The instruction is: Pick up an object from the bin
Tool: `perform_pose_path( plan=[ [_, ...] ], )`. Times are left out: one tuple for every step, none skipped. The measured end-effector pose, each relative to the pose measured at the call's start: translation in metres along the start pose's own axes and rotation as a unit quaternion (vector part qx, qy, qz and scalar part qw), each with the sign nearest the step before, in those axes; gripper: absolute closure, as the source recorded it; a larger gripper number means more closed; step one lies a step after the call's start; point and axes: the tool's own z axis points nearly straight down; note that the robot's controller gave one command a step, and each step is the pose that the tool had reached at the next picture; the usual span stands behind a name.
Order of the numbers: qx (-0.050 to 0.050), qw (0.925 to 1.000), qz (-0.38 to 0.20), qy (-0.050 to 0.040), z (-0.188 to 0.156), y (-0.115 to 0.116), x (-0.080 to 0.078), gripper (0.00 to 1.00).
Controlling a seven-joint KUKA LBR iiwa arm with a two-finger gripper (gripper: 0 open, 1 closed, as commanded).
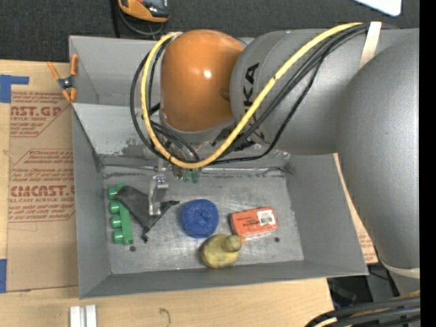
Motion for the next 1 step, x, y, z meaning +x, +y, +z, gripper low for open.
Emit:
perform_pose_path(
  plan=[
    [0.000,1.0000,0.000,0.0000,0.0000,0.0000,0.0000,0.00]
  ],
)
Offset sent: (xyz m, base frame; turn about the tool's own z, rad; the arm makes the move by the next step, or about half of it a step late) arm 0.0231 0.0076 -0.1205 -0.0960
